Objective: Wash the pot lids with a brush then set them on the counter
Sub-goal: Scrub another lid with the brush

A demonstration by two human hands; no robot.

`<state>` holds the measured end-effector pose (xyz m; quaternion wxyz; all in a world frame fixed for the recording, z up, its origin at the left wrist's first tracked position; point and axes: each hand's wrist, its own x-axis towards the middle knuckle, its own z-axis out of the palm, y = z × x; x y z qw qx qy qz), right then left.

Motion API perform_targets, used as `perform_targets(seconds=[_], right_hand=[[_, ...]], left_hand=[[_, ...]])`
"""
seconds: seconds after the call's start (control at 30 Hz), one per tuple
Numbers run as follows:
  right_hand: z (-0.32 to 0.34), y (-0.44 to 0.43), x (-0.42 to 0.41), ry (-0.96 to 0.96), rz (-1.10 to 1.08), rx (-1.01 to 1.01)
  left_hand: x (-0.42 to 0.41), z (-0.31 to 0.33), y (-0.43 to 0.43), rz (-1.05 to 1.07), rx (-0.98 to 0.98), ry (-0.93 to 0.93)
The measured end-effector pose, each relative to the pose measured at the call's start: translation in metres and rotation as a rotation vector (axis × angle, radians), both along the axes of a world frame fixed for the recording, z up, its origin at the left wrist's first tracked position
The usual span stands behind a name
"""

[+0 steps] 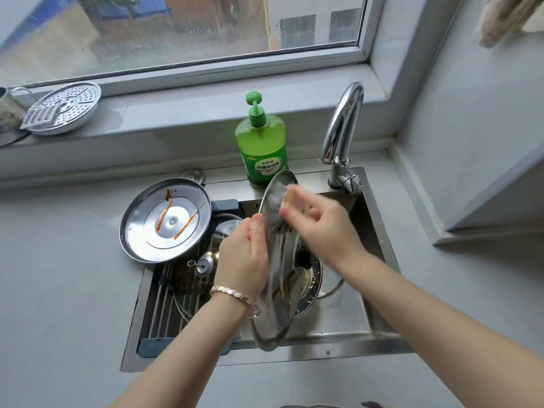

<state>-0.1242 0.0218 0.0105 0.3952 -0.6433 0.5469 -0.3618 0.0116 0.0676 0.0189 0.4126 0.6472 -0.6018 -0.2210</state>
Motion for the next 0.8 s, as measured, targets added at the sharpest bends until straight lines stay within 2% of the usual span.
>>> perform_targets(seconds=[0.07, 0.13, 0.27, 0.37, 0.43, 0.47, 0.57, 0.63, 0.7, 0.77, 0.8], right_hand=[[0.004, 0.024, 0.004, -0.001, 0.15, 0.006], [0.004, 0.014, -0.005, -0.021, 0.162, -0.008], [-0.003, -0.024, -0.006, -0.119, -0.109, 0.065], [-0.01, 0.033, 0.01, -0.041, 0.117, -0.1], [-0.008, 0.064, 0.014, 0.012, 0.269, -0.089], [-0.008, 0.059, 0.012, 0.025, 0.267, -0.111], [-0.014, 0.01, 0.004, -0.092, 0.011, -0.011], [-0.013, 0.007, 0.007, -0.135, -0.04, -0.025], [-0.012, 0.043, 0.015, -0.089, 0.12, -0.124], [-0.01, 0.074, 0.018, -0.047, 0.266, -0.1], [-0.012, 0.07, 0.017, -0.032, 0.272, -0.09]], left_hand=[[0.006, -0.002, 0.0, -0.009, 0.002, -0.013], [0.009, -0.004, 0.003, -0.03, 0.004, -0.013], [0.001, 0.0, 0.009, -0.027, -0.009, 0.05], [0.004, 0.003, 0.002, 0.105, -0.015, 0.119], [0.008, 0.004, 0.0, 0.118, -0.015, 0.1], [0.008, 0.005, 0.0, 0.118, -0.015, 0.092], [0.003, 0.01, 0.001, 0.174, -0.001, 0.137], [0.001, 0.016, -0.001, 0.254, 0.043, 0.21], [0.005, 0.017, -0.007, 0.357, 0.127, 0.276], [0.01, 0.013, -0.009, 0.416, 0.182, 0.318], [0.01, 0.011, -0.007, 0.428, 0.19, 0.331]])
